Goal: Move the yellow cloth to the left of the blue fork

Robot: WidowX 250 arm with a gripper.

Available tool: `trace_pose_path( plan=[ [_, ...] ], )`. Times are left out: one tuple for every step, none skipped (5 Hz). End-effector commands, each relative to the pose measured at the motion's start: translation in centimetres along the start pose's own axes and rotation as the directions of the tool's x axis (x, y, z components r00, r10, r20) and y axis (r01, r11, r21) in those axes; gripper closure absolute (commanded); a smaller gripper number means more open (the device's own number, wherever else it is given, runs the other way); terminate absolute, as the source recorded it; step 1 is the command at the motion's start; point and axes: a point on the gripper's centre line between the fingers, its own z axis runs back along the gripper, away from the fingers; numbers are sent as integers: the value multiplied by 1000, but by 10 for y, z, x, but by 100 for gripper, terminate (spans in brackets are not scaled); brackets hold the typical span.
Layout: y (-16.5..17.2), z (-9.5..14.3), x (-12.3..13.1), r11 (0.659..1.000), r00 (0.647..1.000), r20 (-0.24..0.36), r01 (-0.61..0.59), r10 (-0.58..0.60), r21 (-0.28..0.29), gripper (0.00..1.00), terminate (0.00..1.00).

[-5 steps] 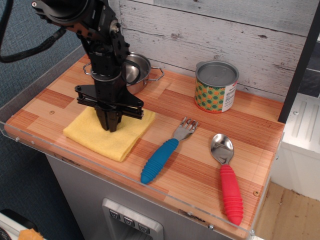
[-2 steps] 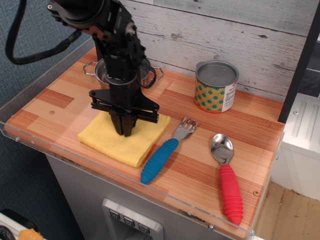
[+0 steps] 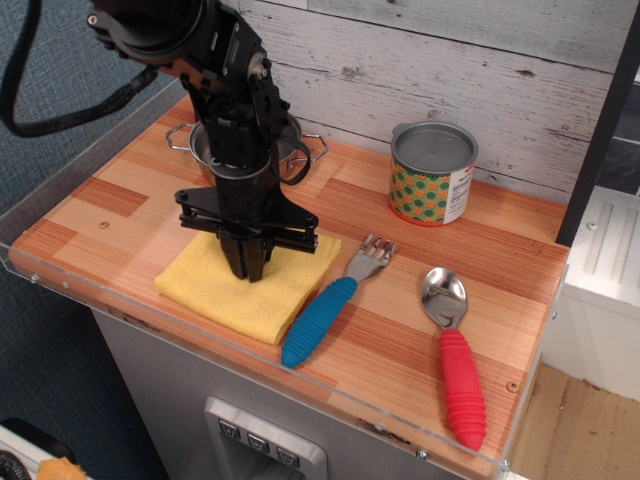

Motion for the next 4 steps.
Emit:
trace_pose_path(
  plan=[
    [8,12,-4,1000,1000,30,1,-1,12,100,0],
    [8,17,-2,1000,999,37,12,-13,12,100,0],
    [8,24,0,999,998,54,36,-36,2,0,0],
    [10,34,4,999,996,88,32,-32,-3,0,0]
  ],
)
